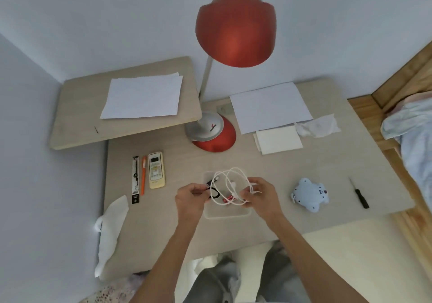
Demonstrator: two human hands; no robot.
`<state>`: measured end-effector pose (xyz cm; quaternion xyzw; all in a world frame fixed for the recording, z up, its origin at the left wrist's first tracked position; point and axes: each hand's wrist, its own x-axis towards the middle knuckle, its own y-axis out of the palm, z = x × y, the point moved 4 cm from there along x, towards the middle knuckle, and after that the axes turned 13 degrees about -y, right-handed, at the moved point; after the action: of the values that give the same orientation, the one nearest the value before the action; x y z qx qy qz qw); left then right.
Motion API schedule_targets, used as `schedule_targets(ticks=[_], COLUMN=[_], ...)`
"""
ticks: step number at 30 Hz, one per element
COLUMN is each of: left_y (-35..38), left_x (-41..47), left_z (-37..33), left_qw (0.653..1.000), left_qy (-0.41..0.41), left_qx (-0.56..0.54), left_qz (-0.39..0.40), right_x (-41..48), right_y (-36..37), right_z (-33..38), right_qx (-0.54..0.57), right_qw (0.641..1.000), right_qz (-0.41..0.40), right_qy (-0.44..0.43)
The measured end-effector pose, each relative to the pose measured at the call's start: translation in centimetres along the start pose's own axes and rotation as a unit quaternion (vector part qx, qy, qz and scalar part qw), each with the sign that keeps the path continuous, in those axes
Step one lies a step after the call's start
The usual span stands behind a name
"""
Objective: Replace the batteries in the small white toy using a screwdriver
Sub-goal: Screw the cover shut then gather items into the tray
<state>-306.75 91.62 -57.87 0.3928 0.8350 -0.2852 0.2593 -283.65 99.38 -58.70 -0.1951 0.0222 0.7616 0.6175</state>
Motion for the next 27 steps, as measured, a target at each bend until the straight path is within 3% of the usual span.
schedule_targets(ticks=[8, 19, 24, 27], left_y=[0.2, -1.0, -1.4, -1.3], left_x=[0.7, 0.0, -0.8, -1.6], left_z=[1.1, 0.2, -1.1, -2.0], left_qw=[0.999, 0.996, 0.980, 0.942], left_qy=[0.018, 0.008, 0.066, 0.147], left_qx=[0.037, 0.087, 0.190, 0.299], left_qz=[-0.016, -0.012, -0.006, -0.025], right_x=[-0.9, -2.1, -2.0, -2.0], right_y=[1.4, 1.6, -0.3, -1.8], right_z=[-0.5, 1.7, 3.0, 3.8], right_qx=[-0.152, -0.283, -0.312, -0.318], right_qw=[0.987, 0.953, 0.944, 0.941], right_qz=[-0.009, 0.040, 0.035, 0.020], right_qy=[-0.045, -0.097, -0.103, -0.116])
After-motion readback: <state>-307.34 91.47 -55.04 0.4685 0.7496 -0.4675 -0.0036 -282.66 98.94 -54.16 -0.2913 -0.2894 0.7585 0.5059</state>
